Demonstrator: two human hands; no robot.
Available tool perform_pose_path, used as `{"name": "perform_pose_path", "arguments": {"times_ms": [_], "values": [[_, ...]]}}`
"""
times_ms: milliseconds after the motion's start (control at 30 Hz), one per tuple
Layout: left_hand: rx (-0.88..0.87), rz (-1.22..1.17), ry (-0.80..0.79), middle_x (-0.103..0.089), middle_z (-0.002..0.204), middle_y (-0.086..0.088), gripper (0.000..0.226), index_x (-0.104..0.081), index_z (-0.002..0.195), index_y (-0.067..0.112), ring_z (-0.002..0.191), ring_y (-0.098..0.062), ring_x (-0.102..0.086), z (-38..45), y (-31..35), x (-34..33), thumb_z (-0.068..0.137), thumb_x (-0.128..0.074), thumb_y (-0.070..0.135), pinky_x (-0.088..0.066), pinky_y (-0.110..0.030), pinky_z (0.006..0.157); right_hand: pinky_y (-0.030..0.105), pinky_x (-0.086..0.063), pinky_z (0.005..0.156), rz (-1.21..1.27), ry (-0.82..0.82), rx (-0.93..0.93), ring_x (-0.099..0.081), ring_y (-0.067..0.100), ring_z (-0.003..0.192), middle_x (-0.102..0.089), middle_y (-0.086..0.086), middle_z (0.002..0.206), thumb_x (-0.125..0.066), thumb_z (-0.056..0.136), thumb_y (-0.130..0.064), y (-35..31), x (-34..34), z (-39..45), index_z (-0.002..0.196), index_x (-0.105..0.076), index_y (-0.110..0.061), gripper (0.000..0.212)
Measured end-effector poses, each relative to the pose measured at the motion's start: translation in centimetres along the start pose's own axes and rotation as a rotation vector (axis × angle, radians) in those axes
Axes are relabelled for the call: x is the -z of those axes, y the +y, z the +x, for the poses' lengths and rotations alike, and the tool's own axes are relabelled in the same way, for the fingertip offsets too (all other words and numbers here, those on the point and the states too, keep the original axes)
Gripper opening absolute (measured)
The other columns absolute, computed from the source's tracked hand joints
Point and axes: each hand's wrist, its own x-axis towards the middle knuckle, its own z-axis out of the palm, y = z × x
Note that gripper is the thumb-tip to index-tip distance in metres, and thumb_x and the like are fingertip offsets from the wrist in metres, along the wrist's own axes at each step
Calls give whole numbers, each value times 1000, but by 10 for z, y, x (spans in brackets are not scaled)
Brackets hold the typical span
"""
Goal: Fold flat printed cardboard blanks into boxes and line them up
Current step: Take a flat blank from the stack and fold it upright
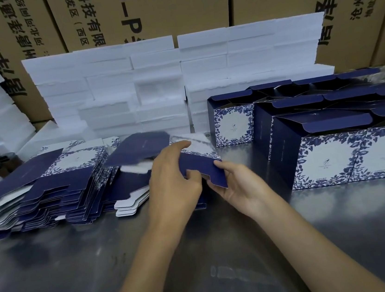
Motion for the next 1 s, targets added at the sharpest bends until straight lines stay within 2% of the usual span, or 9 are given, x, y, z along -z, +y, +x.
{"name": "perform_pose_path", "arguments": {"times_ms": [233, 300, 367, 433, 533, 633, 767, 867, 1000], "values": [[-99, 105, 182, -58, 130, 5, 40, -59, 128, 19, 122, -17, -46, 6, -10, 7, 89, -60, 12, -37, -31, 95, 28, -47, 63, -199, -5, 184, -63, 16, 87, -70, 6, 114, -46, 105, -7, -22, 13, -12, 125, -61, -12, 26], [-1, 93, 244, -54, 137, -4, 43, -54, 135, 12, 128, -24, -44, 13, -18, 15, 92, -59, 12, -35, -37, 106, 30, -43, 65, -234, 14, 198, -62, 17, 88, -70, 5, 113, -44, 106, -8, -28, 25, -19, 124, -62, -13, 25], [224, -105, 214, -52, 141, -1, 44, -48, 143, 12, 131, -13, -47, 21, -27, 23, 99, -53, 20, -37, -30, 110, 28, -45, 59, -245, 7, 193, -64, 16, 80, -70, 5, 107, -43, 105, -8, -34, 36, -28, 115, -62, -13, 23], [485, -512, 41, -65, 125, 9, 33, -58, 132, 16, 102, 4, -65, 25, -30, 31, 104, -44, 27, -53, -20, 86, 26, -46, 51, -246, 8, 164, -65, 14, 71, -70, 5, 98, -40, 102, -6, -37, 46, -35, 101, -61, -13, 22], [703, -990, -288, -75, 81, 1, 27, -70, 92, 23, 58, -16, -69, 21, -35, 36, 101, -47, 33, -53, -27, 49, 23, -40, 46, -352, 57, 81, -58, 20, 65, -63, 9, 97, -40, 97, -10, -37, 58, -43, 103, -54, -15, 16], [628, -1088, -355, -61, 62, 9, 33, -66, 66, 27, 49, -10, -58, 14, -32, 32, 94, -55, 41, -46, -20, 49, 22, -33, 47, -445, 113, 61, -49, 23, 68, -54, 9, 100, -40, 92, -15, -35, 62, -47, 107, -53, -25, 23], [581, -1078, -430, -70, 85, 12, 51, -74, 86, 38, 65, -15, -65, 12, -34, 21, 80, -49, 82, -48, -29, 56, 28, -42, 55, -381, 118, 153, -59, 23, 85, -69, 4, 109, -35, 94, -8, -30, 70, -49, 115, -63, -18, 36], [564, -1119, -477, -75, 91, 11, 68, -76, 100, 41, 66, -14, -69, 8, -34, 16, 84, -30, 87, -51, -28, 51, 29, -54, 73, -289, 83, 177, -70, 14, 98, -73, -1, 126, -30, 96, 0, -28, 76, -52, 134, -61, -26, 56], [528, -1176, -502, -76, 103, 6, 74, -71, 118, 40, 71, -17, -72, 3, -29, 13, 81, -32, 90, -53, -29, 50, 42, -47, 86, -266, 16, 145, -64, 23, 105, -69, 3, 132, -28, 98, -2, -30, 73, -53, 141, -57, -25, 56]]}}
